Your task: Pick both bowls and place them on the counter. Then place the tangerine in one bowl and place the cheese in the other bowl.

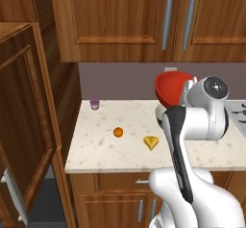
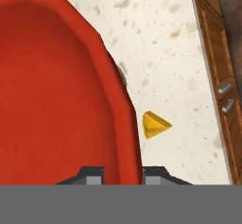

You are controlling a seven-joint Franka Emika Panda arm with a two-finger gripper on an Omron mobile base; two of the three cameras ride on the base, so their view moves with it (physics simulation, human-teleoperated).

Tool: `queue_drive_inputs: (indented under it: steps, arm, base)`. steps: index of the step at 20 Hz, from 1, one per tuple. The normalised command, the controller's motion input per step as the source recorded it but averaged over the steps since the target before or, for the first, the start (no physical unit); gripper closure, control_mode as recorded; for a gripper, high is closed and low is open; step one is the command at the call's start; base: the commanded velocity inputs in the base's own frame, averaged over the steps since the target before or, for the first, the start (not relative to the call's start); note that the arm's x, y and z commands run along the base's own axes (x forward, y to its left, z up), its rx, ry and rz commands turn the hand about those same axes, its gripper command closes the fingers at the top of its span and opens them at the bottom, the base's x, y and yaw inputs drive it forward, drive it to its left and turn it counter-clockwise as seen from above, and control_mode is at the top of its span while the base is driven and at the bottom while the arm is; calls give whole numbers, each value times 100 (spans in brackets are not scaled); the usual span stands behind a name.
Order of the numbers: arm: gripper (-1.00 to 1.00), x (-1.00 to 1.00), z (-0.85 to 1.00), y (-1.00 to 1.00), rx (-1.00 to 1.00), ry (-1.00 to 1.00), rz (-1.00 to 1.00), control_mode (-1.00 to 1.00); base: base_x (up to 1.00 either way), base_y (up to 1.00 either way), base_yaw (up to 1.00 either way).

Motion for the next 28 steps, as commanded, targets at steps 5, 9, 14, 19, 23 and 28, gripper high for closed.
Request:
queue_drive_inputs:
  steps: [5,9,14,19,23,28]
  arm:
    - [100,0,0,0,0,0,0,100]
    - [100,0,0,0,0,0,0,100]
    - [100,0,0,0,0,0,0,100]
    - [100,0,0,0,0,0,0,100]
    - [100,0,0,0,0,0,0,100]
    - [100,0,-1,-1,0,0,0,-100]
  base:
    - [26,23,-12]
    - [35,13,0]
    - [8,1,3]
    - [0,0,0]
    - [0,0,0]
    - [0,0,0]
